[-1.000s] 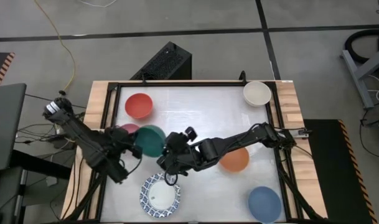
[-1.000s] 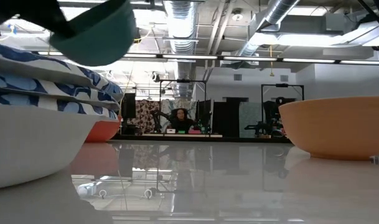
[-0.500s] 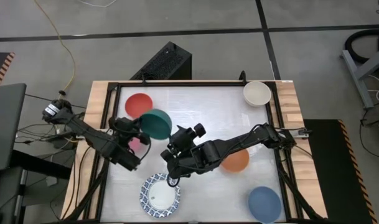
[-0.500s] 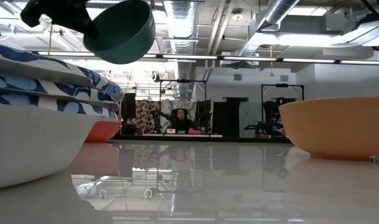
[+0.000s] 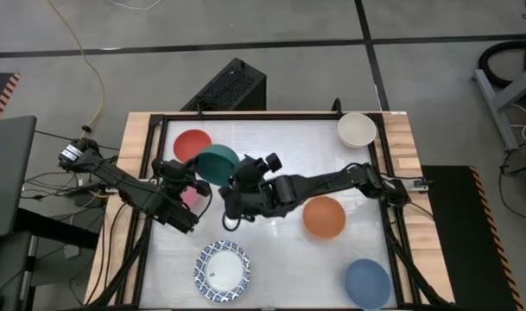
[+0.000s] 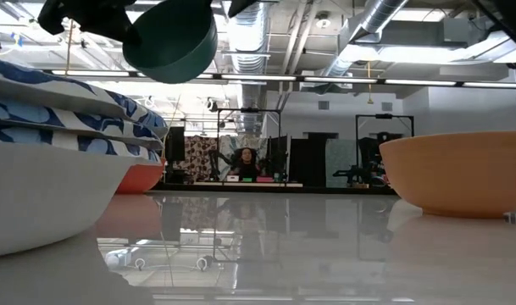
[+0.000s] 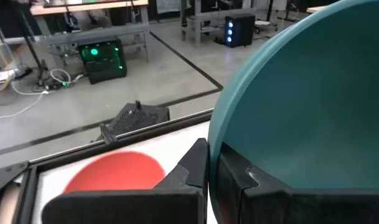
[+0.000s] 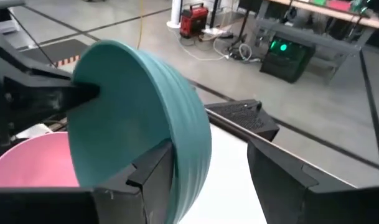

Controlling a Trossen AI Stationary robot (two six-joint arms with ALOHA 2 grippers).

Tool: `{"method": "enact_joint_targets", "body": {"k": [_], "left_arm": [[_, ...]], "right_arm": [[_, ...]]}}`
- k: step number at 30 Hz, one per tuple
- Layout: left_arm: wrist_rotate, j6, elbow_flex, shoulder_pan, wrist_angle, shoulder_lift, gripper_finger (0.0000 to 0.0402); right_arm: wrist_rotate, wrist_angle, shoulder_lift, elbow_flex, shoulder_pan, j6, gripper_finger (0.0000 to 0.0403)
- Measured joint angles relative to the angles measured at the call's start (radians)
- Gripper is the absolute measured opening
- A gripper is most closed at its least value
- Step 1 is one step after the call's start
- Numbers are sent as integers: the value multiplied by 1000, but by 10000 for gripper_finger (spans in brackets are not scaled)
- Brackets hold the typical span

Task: Nest bowls inside each other
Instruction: Stack the green bowl on top of the striped bowl

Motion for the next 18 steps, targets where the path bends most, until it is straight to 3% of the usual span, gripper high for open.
{"method": "enact_joint_targets", "body": {"k": [5,12,18], "left_arm": [[-16,4,0,0,0,0,0],[-17,59,2,-4,30,0,14],[-9,135,2,-40,75,-16,71]], "right_arm": [[-127,0,0,0,-41,0,191],[-155,-24,1,-2,-60,-24,21],[-267,-109,2,-1,-70,87,8]]}}
